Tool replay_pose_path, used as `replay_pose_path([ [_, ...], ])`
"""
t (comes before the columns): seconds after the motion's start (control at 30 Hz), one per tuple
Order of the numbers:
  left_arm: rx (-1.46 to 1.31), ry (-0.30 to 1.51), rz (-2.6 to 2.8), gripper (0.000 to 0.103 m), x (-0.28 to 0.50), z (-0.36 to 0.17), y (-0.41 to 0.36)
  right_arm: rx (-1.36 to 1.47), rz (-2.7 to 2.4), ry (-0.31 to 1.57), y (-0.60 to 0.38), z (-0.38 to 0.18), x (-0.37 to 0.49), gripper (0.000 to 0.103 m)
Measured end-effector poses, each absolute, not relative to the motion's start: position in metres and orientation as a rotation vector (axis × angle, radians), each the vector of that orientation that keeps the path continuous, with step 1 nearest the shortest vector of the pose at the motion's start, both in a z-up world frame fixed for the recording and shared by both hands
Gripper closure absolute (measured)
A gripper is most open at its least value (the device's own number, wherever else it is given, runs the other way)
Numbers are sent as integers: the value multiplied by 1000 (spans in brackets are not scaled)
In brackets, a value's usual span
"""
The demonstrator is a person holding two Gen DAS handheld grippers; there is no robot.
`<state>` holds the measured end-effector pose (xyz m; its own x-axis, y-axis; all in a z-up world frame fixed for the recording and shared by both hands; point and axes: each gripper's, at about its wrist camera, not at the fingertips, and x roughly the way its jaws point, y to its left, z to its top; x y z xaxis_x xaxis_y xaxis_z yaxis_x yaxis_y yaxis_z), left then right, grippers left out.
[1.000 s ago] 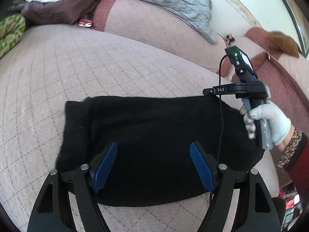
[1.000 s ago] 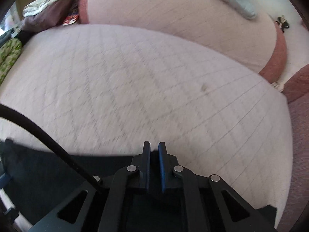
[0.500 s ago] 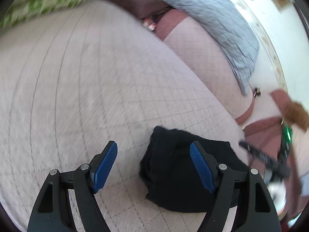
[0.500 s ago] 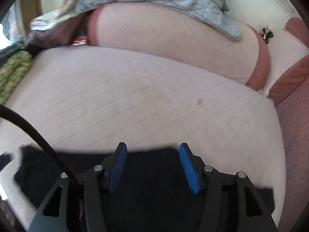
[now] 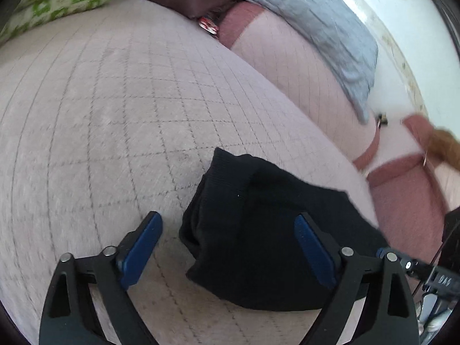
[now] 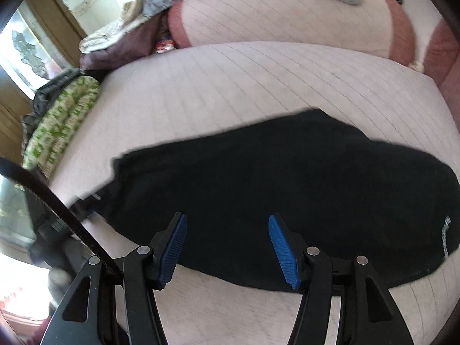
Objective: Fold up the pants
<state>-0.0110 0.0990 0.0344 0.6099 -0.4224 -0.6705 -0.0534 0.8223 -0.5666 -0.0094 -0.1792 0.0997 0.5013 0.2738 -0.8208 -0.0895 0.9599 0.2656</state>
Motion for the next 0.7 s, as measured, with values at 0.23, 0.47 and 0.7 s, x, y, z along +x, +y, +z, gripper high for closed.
replay_pose_path([
  [0.23,-788,979,-289,79,-14,18,121,75,438,1152,-84,125,54,33],
  [0.47,-810,974,-281,74,-14,19,121,-202,389,1377,21,87,111,33],
  [0.7,-828,949,-275,57,-14,22,110,-340,289,1526,62,40,138,33],
])
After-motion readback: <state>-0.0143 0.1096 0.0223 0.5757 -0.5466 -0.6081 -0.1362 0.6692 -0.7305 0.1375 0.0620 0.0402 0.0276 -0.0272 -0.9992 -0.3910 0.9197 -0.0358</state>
